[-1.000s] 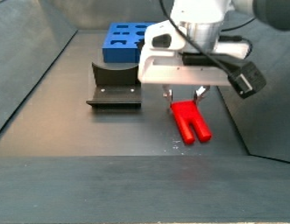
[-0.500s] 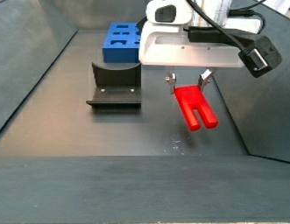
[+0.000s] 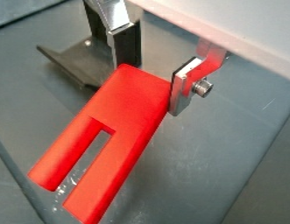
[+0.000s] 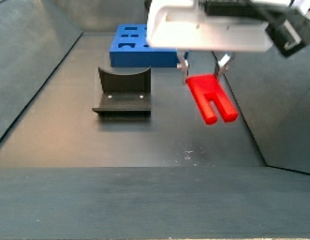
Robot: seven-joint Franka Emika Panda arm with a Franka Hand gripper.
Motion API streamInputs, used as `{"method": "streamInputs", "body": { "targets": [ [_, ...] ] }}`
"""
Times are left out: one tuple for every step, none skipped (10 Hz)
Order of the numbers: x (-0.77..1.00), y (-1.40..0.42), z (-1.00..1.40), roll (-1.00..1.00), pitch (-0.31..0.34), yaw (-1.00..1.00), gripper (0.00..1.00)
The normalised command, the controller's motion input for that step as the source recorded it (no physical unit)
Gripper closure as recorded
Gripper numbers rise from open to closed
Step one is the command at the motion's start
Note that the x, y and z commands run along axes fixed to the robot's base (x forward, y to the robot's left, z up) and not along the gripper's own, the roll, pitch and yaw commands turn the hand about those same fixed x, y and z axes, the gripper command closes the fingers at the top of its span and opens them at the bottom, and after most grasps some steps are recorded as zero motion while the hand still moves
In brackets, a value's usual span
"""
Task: Pick up the square-circle object. Move up. Rotate the square-circle object. Place the square-circle object on the fixture. Regrasp the square-circle object. Move to above the board. Insert the square-circle object.
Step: Place the square-circle object on the fixture.
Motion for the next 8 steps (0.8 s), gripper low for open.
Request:
{"method": "streamInputs", "body": {
  "targets": [
    [-0.03,0.01,1.0,0.08,0.041,-0.02,1.0],
    [-0.03,0.01,1.0,0.09,0.046,-0.01,1.0],
    [-0.03,0.01,0.96,0.1,0.05,-0.01,1.0],
    [-0.03,0.01,0.82,0.11,0.056,0.0,1.0],
    [-0.02,0.0,0.62,0.11,0.063,0.01,1.0],
    [-0.01,0.0,0.47,0.12,0.068,0.02,1.0],
    [-0.01,0.0,0.32,0.12,0.076,0.02,1.0],
    [1.0,-0.53,0.42,-0.11,-0.026,0.28,1.0]
  ]
}}
